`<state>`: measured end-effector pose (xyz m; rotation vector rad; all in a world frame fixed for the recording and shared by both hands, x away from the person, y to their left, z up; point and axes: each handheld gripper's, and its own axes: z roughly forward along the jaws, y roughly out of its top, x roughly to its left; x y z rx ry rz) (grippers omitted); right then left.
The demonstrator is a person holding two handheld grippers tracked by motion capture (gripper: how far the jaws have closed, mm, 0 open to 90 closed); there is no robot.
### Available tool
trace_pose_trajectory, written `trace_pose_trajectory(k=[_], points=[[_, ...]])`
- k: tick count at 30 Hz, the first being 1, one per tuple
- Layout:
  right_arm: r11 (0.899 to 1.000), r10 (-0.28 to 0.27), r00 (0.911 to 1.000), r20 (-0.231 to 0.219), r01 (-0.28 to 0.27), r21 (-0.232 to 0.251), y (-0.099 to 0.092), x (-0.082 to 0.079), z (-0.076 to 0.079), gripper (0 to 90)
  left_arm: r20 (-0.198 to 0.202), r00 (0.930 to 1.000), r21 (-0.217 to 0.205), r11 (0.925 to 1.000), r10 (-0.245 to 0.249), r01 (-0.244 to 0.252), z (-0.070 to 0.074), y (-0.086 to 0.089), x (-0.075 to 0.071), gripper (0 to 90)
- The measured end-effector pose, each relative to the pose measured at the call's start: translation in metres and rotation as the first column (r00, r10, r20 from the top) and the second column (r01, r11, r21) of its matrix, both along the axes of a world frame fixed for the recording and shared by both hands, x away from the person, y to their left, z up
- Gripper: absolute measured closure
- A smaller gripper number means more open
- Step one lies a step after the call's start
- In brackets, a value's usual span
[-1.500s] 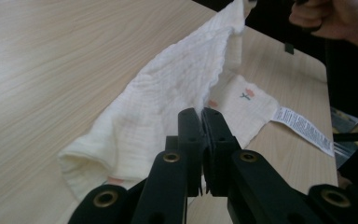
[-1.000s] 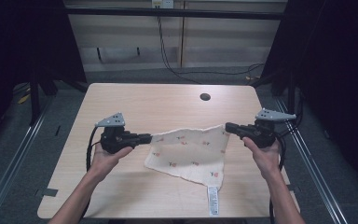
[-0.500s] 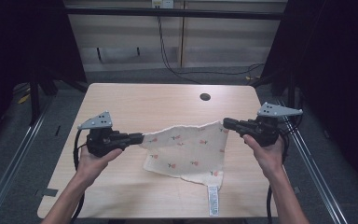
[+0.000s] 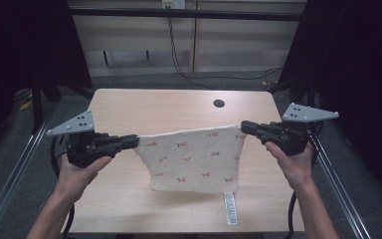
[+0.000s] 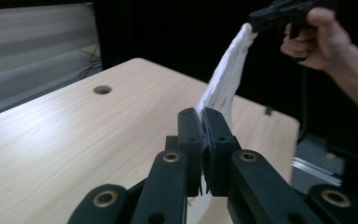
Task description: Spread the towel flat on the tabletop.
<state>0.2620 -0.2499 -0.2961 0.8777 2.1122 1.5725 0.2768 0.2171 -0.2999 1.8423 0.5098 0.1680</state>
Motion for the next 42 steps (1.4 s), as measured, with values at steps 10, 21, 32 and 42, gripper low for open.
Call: trace_pose_trajectory(k=[10, 21, 32, 42], points=[[0.999, 0.035, 0.9983, 0.047, -0.036, 0.009, 0.010, -0.014, 0.018, 88.6, -0.011, 0.9997, -0.039, 0.9990, -0.023, 0.023, 0.017, 0.002, -0.005, 87.3], [0.999, -0.047, 0.9976, -0.052, 0.046, -0.010, -0.001, 0.015, -0.028, 88.6, -0.097, 0.9945, 0.040, 0.9986, 0.039, -0.036, -0.035, -0.012, 0.044, 87.2], [0.996, -0.092, 0.9887, -0.118, 0.089, -0.029, -0.008, 0.042, -0.058, 88.5, -0.164, 0.9830, 0.049, 0.9959, 0.083, -0.076, -0.069, -0.030, 0.089, 86.9], [0.990, -0.138, 0.9759, -0.170, 0.133, -0.035, -0.021, 0.062, -0.076, 88.5, -0.201, 0.9756, 0.076, 0.9944, 0.088, -0.074, -0.097, -0.051, 0.117, 86.5]])
